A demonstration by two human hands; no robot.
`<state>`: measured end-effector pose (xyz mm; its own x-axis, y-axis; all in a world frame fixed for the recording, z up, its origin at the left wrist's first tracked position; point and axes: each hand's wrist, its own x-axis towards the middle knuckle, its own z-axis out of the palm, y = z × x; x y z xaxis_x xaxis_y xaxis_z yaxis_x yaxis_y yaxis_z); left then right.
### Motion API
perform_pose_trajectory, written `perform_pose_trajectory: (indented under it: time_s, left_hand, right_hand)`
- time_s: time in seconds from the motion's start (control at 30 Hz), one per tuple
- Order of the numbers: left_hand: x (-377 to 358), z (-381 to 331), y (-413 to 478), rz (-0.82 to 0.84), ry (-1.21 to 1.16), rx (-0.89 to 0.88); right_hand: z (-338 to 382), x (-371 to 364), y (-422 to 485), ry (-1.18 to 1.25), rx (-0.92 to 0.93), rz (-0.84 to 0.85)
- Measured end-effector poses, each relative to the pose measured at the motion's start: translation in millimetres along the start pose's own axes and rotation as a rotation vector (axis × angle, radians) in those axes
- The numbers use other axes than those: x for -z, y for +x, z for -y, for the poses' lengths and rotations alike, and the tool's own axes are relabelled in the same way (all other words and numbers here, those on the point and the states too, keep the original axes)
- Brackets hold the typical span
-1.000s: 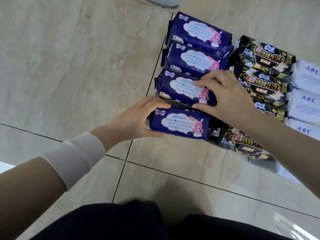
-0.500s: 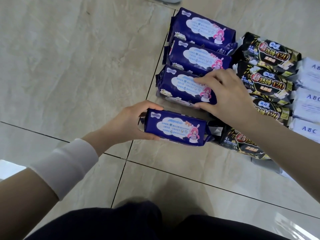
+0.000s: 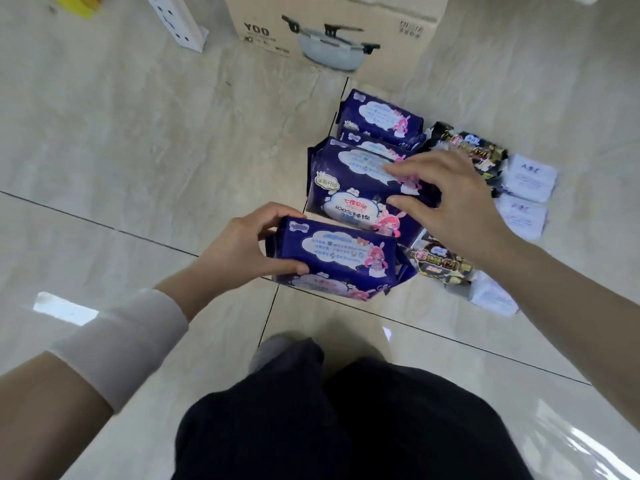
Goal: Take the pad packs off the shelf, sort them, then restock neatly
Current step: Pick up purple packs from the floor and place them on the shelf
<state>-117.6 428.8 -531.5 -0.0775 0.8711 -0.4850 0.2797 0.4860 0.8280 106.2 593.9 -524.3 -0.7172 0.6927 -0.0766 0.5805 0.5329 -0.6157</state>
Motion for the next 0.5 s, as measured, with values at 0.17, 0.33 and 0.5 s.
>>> perform_pose_trajectory:
  time_s: [0.17,0.33,0.5]
  left_hand:
    - [36.9,-125.9,-78.9,-0.037,0.001,-0.006]
    - [60.9,-262.0,-158.8,-0.061,-0.001,-0.019]
    - [70.0,-383.2,-207.8,-0.072,-0.005,-0.080]
  right_hand:
    - [94.7,119.9,-19.6,0.051,-0.057,-0.056]
    - [177.6,256.7,-52.6,0.049,-0.103,-0.125]
    - [233.8,381.1,-78.3,0.014,-0.071,-0.169]
